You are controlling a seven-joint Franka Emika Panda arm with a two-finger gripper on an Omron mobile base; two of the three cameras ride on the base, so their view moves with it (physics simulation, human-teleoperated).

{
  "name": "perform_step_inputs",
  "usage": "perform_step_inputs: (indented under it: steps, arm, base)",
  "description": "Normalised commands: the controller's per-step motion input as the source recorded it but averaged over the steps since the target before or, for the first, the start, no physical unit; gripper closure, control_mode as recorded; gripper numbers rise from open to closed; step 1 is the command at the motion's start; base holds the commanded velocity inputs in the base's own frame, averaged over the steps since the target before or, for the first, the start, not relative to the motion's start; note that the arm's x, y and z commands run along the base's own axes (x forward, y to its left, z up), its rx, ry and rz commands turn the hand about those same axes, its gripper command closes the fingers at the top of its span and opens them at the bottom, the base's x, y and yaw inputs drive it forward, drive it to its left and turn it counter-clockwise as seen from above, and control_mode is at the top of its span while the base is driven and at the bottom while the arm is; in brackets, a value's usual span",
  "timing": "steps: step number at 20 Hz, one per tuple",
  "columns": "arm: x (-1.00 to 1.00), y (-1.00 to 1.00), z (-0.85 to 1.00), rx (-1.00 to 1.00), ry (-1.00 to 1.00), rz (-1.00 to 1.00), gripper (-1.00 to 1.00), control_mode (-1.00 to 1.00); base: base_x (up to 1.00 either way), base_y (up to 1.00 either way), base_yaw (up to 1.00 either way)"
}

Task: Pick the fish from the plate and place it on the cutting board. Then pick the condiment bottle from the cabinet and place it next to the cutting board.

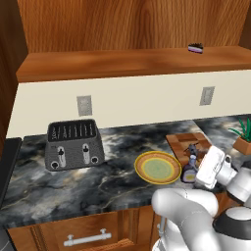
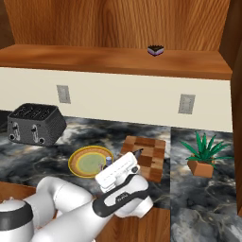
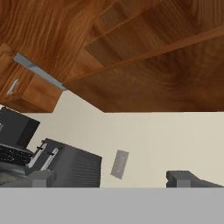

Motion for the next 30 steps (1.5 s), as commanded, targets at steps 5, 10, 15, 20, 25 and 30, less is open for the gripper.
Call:
perform_step_inputs:
  steps: [5,10,15,20,25,30]
  arm:
    - [-0.14,0.00,0.48,-0.05,0.00,-0.06,-1.00,-1.00]
    - [-0.35,0.00,0.34,-0.15,0.00,-0.12,-1.00,-1.00]
    - [-0.44,0.00,0.25,-0.23,0.00,-0.15,-1.00,-1.00]
    - [-0.41,0.00,0.34,-0.31,0.00,-0.17,-1.00,-1.00]
    - [-0.35,0.00,0.43,-0.31,0.00,-0.19,-1.00,-1.00]
    - [-0.25,0.00,0.46,-0.28,0.00,-0.15,-1.00,-1.00]
  base:
    - [0.00,0.00,0.00]
    - [0.00,0.00,0.00]
    - [0.00,0.00,0.00]
    - [0.00,0.00,0.00]
    - [0.00,0.00,0.00]
    - [0.00,0.00,0.00]
